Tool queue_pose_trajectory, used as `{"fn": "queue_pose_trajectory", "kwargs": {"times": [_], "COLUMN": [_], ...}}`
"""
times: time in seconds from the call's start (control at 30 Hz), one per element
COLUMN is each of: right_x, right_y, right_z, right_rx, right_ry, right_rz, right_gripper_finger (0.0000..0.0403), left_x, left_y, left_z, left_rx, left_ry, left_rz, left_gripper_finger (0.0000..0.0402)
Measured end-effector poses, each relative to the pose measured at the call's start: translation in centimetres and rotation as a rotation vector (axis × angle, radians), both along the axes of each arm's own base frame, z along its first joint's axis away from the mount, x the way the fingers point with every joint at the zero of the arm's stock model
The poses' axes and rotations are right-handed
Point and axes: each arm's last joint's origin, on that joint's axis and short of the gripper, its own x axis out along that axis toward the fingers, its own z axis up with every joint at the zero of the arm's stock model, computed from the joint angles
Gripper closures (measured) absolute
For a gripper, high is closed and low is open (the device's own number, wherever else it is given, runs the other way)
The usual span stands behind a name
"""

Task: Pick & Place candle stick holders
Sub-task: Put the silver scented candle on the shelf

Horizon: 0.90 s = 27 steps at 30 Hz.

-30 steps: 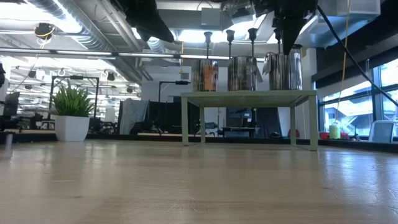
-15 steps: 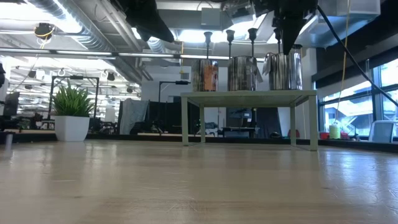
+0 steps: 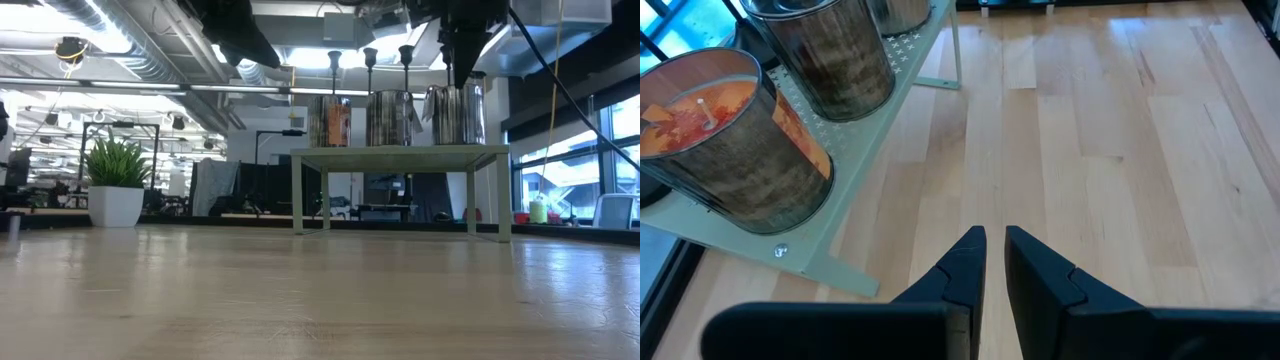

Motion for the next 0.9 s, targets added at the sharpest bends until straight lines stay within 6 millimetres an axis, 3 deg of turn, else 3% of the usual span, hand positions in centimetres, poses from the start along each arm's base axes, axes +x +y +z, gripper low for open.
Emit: {"fn": "queue_pose_trajectory", "kwargs": {"times": [0.9], "right_x": [0.00], "right_y": [0.03], "right_z": [-0.01], "right_rx": [0.016], "right_ry": [-0.010], "right_rz": [-0.023], "right_gripper_finger": [0.0400], "left_x": [0.00], "left_y": [0.00], "left_z": [0.00], "left_rx": [0.000], "left_ry": [0.000], "left_rz": [0.000], "left_gripper_finger": [0.0366]}}
